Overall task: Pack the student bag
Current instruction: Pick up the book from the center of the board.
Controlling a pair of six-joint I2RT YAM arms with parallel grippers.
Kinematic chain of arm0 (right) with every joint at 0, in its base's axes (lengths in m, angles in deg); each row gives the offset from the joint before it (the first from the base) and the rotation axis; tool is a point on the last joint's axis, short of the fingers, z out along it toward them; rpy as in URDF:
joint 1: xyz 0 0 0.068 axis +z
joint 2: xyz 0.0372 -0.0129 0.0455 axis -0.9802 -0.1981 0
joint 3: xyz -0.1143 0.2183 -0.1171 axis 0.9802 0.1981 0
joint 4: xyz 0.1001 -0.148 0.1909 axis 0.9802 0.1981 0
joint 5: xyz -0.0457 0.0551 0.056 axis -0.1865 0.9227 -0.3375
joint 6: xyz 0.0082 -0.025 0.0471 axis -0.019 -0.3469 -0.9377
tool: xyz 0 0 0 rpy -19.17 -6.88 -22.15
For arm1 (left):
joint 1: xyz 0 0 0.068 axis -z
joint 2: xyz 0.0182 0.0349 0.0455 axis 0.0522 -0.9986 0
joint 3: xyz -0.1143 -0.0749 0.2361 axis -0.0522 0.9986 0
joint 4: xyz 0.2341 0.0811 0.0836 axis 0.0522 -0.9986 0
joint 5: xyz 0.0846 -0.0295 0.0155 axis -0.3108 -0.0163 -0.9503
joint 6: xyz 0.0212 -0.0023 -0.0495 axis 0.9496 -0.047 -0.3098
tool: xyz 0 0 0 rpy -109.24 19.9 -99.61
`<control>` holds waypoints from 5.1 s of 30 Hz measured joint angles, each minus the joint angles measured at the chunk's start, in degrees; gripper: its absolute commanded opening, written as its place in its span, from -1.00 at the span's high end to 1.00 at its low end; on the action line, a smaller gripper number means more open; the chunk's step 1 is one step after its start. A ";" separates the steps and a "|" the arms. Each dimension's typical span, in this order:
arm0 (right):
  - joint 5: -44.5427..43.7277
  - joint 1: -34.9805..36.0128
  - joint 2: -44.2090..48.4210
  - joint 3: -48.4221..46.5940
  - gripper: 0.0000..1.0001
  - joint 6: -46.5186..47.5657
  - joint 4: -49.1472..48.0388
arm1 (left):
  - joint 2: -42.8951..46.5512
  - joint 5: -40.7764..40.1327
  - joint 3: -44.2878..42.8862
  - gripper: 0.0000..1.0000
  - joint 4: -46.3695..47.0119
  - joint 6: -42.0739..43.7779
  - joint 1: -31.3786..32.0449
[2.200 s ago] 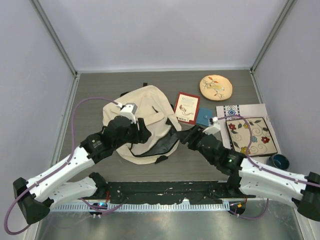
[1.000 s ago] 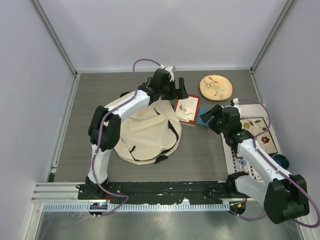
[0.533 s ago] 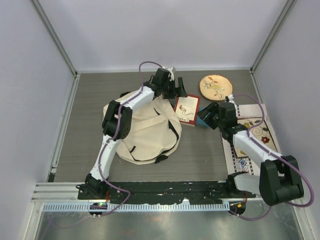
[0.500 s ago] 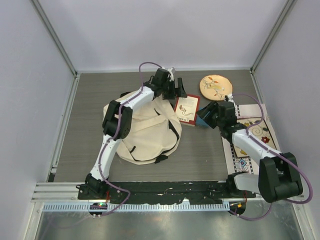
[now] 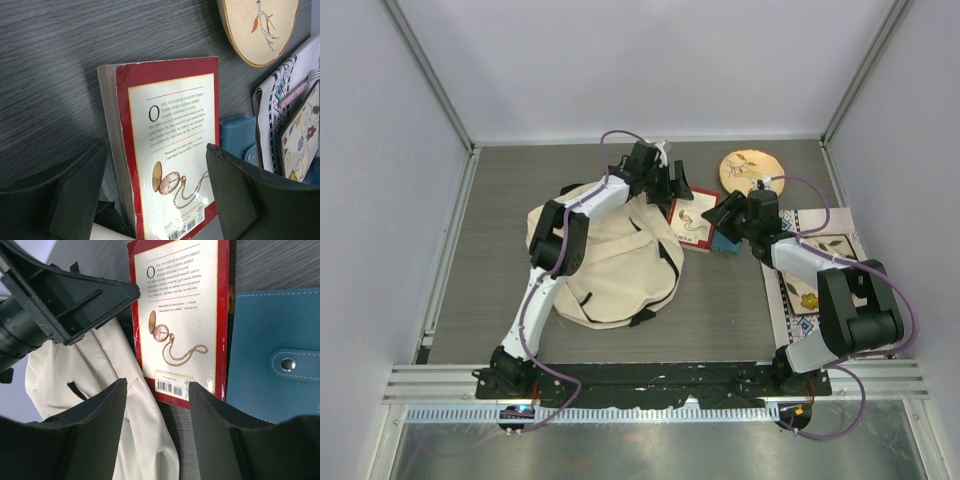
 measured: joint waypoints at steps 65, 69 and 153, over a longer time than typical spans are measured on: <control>-2.93 -0.35 -15.65 -5.68 -0.31 2.03 -2.27 | 0.00 7.69 1.60 1.00 4.96 -2.80 -0.11; -2.49 -0.37 -13.90 -4.98 -0.47 2.12 -1.86 | 0.07 7.93 1.84 1.00 4.98 -3.19 0.04; 33.79 -0.96 42.51 16.20 0.98 -19.69 -20.74 | 54.51 22.93 57.53 -0.53 45.31 -23.47 2.97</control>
